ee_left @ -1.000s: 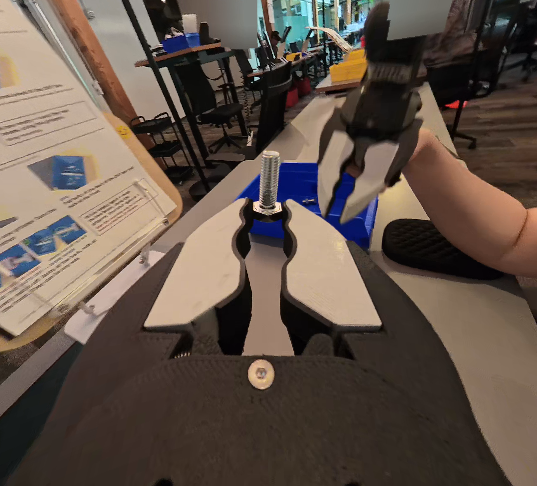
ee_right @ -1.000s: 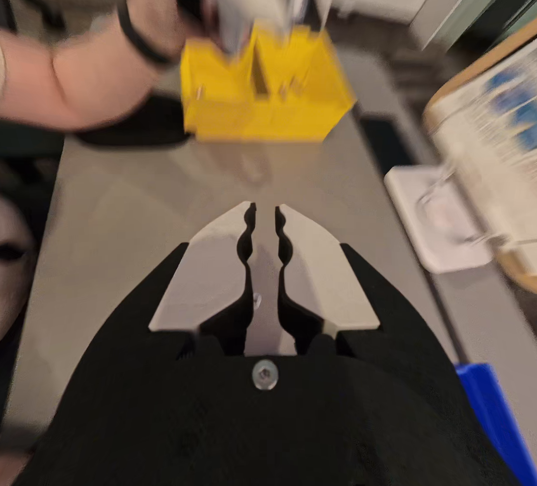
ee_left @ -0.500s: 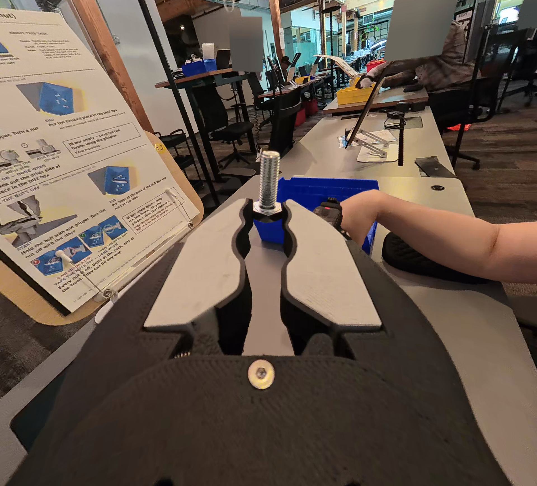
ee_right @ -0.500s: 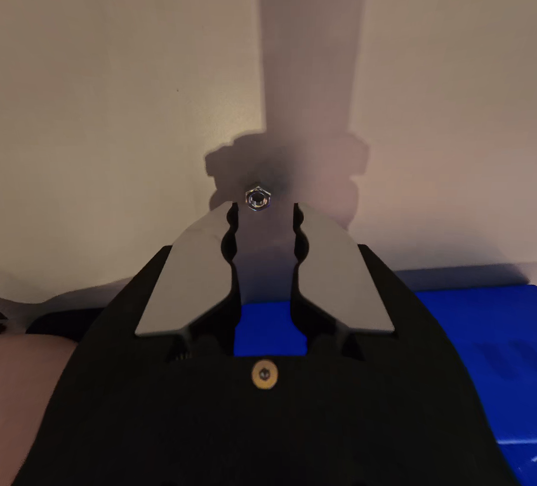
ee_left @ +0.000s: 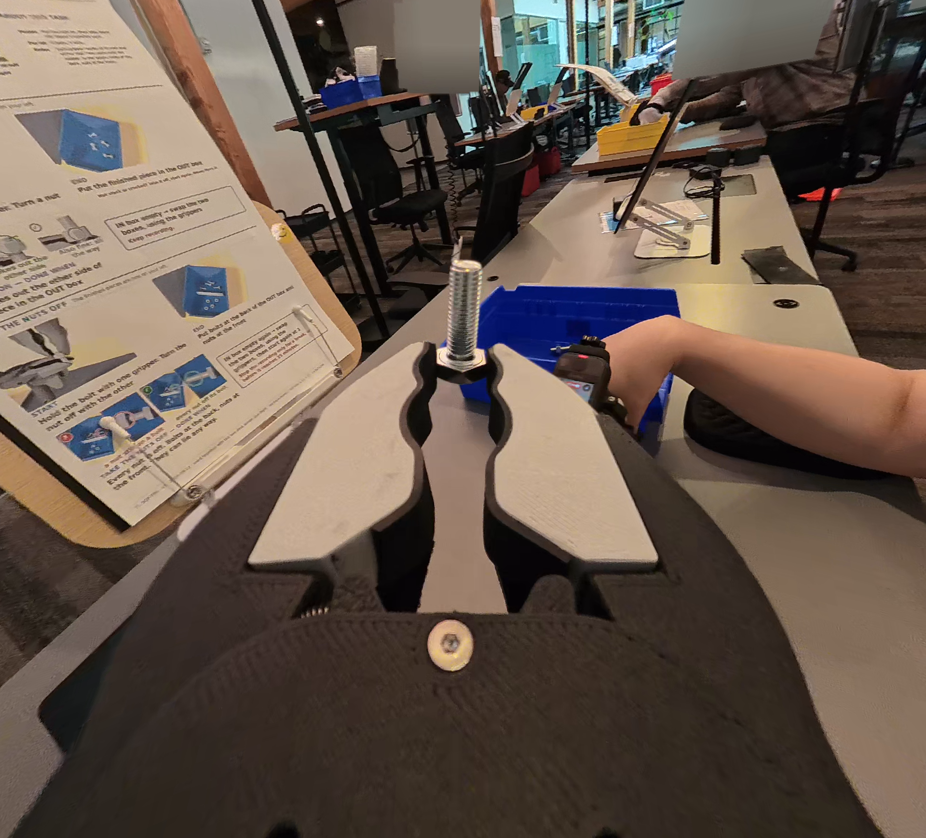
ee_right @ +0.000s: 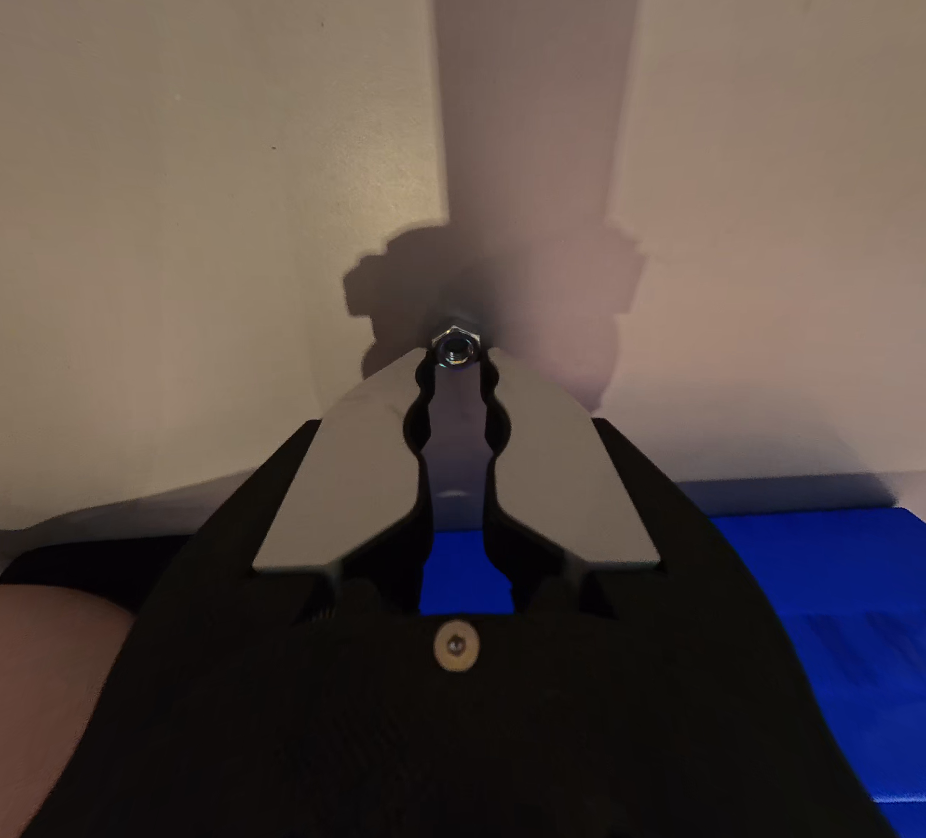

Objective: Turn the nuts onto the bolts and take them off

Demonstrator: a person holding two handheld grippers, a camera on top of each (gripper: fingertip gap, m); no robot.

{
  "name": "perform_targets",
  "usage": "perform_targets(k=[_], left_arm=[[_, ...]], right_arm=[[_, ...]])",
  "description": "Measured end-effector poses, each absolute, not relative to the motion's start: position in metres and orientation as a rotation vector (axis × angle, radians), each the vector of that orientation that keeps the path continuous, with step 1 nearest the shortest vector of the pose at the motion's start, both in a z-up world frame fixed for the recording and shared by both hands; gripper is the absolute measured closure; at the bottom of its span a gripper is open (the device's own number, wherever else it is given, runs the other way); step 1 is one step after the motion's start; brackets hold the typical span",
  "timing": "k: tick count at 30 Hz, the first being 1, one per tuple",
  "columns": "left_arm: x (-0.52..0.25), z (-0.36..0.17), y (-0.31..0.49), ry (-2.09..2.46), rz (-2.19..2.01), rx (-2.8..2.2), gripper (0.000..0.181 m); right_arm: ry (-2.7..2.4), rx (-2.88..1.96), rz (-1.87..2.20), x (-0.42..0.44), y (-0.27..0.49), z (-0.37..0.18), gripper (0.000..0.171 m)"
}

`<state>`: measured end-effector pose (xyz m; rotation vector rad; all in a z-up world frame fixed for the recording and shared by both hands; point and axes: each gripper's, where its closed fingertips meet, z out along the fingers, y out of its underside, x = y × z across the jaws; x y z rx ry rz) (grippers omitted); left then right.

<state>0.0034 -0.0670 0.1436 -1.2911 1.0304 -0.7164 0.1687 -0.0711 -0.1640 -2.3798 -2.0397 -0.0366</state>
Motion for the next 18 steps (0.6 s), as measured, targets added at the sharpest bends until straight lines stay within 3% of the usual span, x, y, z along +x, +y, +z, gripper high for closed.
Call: perform_targets(k=[12,18], left_arm=[[-0.046,0.141,0.003,0.646,0.149,-1.375,0.162],[-0.06,0.14,0.01,0.583,0.225,-1.398,0.162]], right_arm=[[-2.058,-2.367,-0.024,0.168,-0.071,-0.164,0.153],[-2.055,-2.372,-0.026,0.168,-0.071,-0.164,0.153]])
